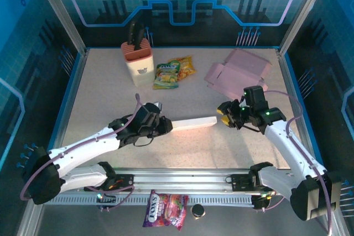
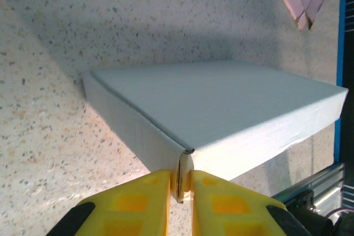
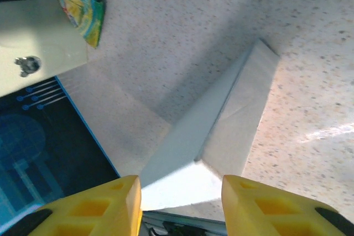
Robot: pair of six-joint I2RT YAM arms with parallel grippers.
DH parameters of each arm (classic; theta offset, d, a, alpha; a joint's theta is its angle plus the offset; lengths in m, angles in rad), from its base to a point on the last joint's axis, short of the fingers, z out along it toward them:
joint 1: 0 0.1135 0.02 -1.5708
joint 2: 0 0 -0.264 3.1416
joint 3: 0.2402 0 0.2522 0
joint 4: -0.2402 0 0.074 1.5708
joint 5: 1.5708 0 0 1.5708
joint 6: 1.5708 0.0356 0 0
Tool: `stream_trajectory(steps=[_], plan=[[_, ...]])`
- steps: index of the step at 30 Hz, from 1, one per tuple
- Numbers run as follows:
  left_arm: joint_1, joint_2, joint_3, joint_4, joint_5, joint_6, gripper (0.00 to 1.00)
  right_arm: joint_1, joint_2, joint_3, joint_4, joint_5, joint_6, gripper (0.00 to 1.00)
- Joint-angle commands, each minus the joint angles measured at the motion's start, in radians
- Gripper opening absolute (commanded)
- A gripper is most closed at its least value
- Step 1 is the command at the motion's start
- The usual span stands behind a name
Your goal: Fold the paper box
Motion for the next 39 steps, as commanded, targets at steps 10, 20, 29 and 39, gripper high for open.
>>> stream_trajectory(steps=[10,20,29,39], plan=[[-0.001,0.033,-0.064,-0.084,-0.018,-0.019,0.21,-0.014,0.05,-0.105,-0.049,-0.069,-0.242,0.46],[0.135,-0.05,-0.013,-0.01,0.063,0.039,0.38,0.137,0.287,-0.114,0.125,-0.063,-0.369,0.51],[0.215,-0.204,-0.121,0.071,0.134,0.057,0.39,0.252,0.483,-0.025,0.132,-0.012,-0.412,0.42],[0.216,-0.41,-0.145,-0.062,0.082,0.045,0.36,0.435,0.762,0.252,0.217,0.034,-0.357,0.27]])
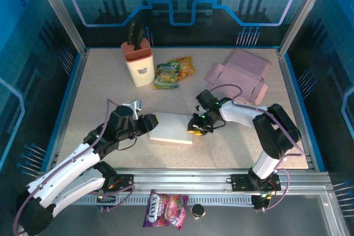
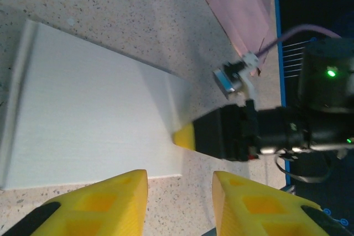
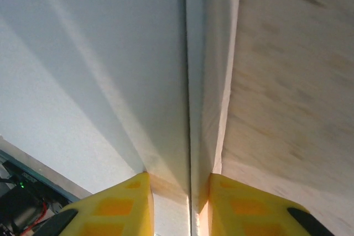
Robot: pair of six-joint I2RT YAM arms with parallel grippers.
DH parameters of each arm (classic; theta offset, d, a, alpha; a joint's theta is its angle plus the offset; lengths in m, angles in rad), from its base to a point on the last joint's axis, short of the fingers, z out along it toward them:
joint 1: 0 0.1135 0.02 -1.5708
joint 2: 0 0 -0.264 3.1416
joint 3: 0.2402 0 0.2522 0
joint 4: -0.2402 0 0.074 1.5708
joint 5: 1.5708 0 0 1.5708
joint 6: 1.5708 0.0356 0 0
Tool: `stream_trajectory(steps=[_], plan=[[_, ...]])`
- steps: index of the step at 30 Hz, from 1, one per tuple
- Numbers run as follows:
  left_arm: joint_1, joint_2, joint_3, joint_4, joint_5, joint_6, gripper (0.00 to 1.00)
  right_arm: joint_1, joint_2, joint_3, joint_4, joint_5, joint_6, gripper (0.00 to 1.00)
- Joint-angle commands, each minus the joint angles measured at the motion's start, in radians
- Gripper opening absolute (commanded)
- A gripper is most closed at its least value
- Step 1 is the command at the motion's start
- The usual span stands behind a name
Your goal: Fold the paper box
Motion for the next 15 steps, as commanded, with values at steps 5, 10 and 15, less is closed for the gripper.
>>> stream_trajectory(steps=[5,10,15], plan=[[0.006,-0.119,0.032,-0.135,-0.037,0.022,0.35,0.124,0.244,0.281,0.152,0.023,0.147,0.26],[0.005,-0.141,0.076,-0.205,-0.02,0.038,0.34,0.194,0.446,0.51,0.222,0.026,0.279,0.25],[0.004,-0.165,0.094,-0.254,0.013,0.04,0.34,0.233,0.595,0.666,0.294,0.044,0.386,0.28]])
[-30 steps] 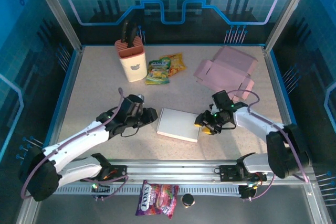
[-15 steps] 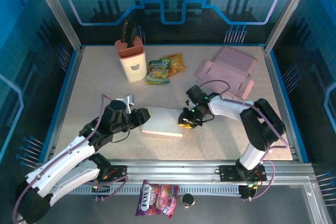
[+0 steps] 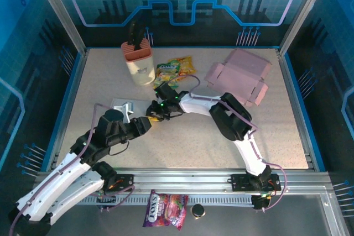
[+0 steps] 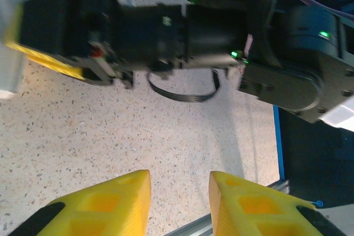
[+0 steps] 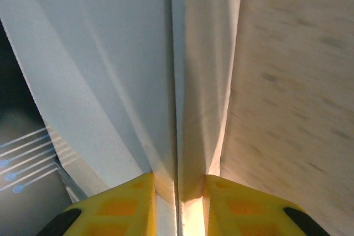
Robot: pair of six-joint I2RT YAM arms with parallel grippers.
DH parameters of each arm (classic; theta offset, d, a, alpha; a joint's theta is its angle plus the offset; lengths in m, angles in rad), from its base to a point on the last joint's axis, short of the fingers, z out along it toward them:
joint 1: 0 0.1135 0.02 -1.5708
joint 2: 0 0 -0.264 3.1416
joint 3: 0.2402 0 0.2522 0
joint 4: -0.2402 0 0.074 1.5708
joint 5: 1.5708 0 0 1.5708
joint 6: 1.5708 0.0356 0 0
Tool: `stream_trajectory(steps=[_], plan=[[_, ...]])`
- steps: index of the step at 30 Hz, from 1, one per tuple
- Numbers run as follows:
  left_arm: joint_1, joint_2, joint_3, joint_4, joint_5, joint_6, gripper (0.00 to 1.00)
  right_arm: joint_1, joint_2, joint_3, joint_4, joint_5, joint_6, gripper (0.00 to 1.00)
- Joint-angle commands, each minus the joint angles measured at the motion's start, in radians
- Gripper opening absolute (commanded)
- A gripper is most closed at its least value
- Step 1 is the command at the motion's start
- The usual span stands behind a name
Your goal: Fold the paper box
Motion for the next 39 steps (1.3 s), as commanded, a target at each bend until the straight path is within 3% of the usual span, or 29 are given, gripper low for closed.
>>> stream_trajectory(steps=[1,5,10,14,18,23,27,34,39], plan=[[0.004,-0.022,0.042,-0.08,0.031,0.029,0.34,0.022,0.081,0.076,0.032,0.031,0.099,0.29],[0.005,-0.031,0.059,-0.105,0.05,0.054,0.34,0.017,0.014,0.06,-0.044,0.116,0.04,0.36],[0.004,0.018,0.041,-0.008,0.081,0.057,0.36,-0.055,-0.286,-0.143,-0.091,0.239,-0.088,0.45],[0.0,0.13,0.017,0.136,0.114,0.034,0.36,-0.23,-0.537,-0.34,-0.162,0.253,-0.166,0.46],[-0.037,0.264,0.011,0.29,0.097,0.013,0.36,-0.539,-0.667,-0.483,-0.192,0.149,-0.235,0.4],[-0.105,0.451,0.043,0.449,0.062,-0.011,0.36,-0.792,-0.54,-0.376,-0.262,0.087,-0.366,0.39],[-0.128,0.56,0.079,0.532,0.043,-0.036,0.35,-0.87,-0.347,-0.198,-0.322,0.067,-0.405,0.4],[-0.147,0.614,0.112,0.534,0.001,-0.058,0.35,-0.881,-0.075,0.032,-0.52,0.066,-0.465,0.4],[-0.146,0.598,0.095,0.521,-0.042,-0.09,0.36,-0.826,-0.079,-0.025,-0.575,0.053,-0.501,0.39]])
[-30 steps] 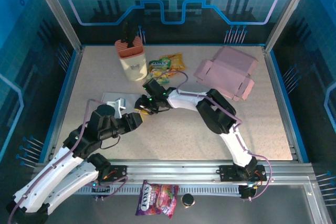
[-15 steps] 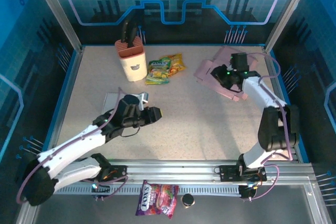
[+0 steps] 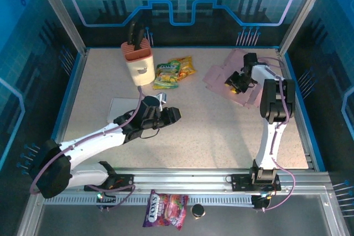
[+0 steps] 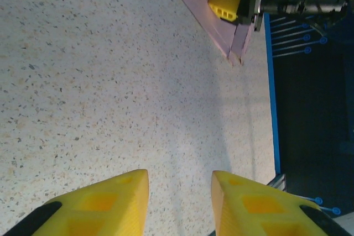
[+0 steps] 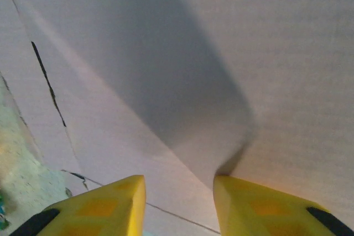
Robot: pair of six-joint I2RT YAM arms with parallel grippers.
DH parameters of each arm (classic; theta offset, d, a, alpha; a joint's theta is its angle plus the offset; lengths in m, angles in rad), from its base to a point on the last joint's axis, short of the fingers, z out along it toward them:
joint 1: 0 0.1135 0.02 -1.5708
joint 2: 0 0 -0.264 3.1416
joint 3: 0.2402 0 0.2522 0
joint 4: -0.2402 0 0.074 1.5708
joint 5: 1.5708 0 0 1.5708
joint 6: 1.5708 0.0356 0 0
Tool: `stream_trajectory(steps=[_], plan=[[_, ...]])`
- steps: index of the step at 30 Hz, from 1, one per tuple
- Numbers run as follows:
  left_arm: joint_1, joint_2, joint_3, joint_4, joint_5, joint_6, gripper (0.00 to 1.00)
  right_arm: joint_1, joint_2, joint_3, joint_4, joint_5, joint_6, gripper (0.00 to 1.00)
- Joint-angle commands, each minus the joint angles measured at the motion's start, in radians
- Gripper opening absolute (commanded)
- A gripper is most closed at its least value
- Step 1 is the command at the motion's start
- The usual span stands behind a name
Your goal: Fold the paper box
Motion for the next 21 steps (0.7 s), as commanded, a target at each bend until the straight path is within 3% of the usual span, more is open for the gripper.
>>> stream_trajectory(steps=[1,5,13,16,21], plan=[[-0.006,-0.013,0.015,0.002,-0.057,-0.039,0.37,0.057,-0.028,-0.073,-0.114,-0.025,-0.048,0.39],[-0.002,0.019,0.01,-0.01,-0.083,-0.116,0.4,0.123,-0.15,-0.272,-0.055,-0.05,-0.005,0.38],[0.011,0.166,-0.085,0.12,-0.061,-0.377,0.43,0.33,-0.47,-0.665,0.109,-0.1,0.212,0.37],[0.011,0.237,-0.123,0.236,-0.056,-0.471,0.43,0.373,-0.525,-0.74,0.167,-0.11,0.288,0.37],[0.011,0.328,-0.114,0.321,-0.062,-0.513,0.43,0.388,-0.525,-0.73,0.147,-0.116,0.282,0.36]])
